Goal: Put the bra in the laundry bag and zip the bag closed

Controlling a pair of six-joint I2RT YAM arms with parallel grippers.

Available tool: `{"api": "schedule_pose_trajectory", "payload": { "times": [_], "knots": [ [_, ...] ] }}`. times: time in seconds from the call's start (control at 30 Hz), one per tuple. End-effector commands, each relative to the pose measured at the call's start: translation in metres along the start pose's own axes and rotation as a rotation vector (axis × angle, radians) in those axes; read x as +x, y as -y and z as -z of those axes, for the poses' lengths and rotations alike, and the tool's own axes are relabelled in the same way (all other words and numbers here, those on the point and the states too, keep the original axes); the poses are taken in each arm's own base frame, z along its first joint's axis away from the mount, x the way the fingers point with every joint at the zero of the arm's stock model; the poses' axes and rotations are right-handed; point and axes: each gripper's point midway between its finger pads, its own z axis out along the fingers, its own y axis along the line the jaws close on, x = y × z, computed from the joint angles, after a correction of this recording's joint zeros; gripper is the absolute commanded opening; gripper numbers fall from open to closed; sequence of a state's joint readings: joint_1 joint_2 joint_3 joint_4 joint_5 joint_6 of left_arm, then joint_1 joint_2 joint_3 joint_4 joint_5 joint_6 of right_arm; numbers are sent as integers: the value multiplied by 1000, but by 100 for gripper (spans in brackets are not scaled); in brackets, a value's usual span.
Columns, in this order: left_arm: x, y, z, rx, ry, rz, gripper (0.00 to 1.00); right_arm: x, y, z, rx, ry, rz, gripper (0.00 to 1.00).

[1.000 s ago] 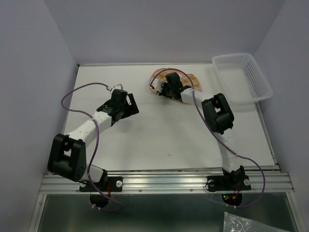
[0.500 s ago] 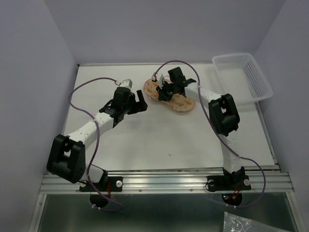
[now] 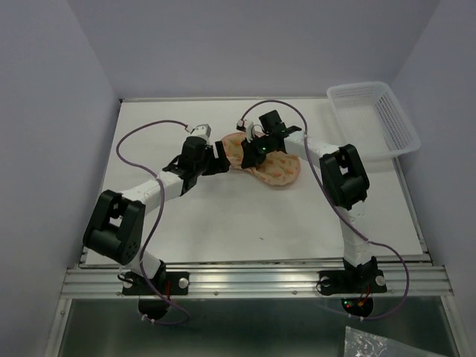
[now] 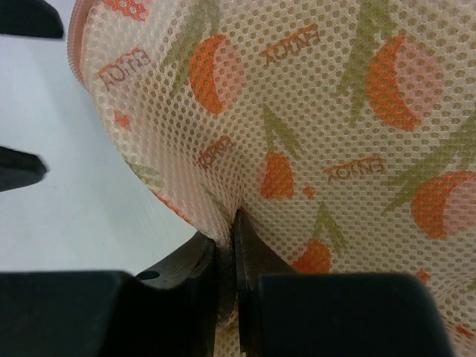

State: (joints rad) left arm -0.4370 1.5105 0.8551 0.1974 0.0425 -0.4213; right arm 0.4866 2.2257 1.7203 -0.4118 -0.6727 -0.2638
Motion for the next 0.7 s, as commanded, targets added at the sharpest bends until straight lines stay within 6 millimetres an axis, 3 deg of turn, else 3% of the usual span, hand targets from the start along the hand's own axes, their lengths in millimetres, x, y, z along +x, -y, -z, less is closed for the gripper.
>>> {"api": "schedule_pose_trajectory", "payload": {
  "times": [0.0,0.03,0.17,0.33,0.67],
  "knots": [
    [-12,13,-16,68,45,-70,81,-25,-16,20,20,49,-30,13],
    [-5,10,-22,67,25,-71,74,-24,-16,20,21,48,-37,13],
    [2,18,-32,122,4,-69,66,-23,-14,19,35,48,-59,13],
    [3,30,-34,159,31,-76,64,-23,-10,18,57,48,-88,13],
    [-8,35,-51,158,72,-95,62,-20,-15,19,39,43,-101,13]
  ]
}}
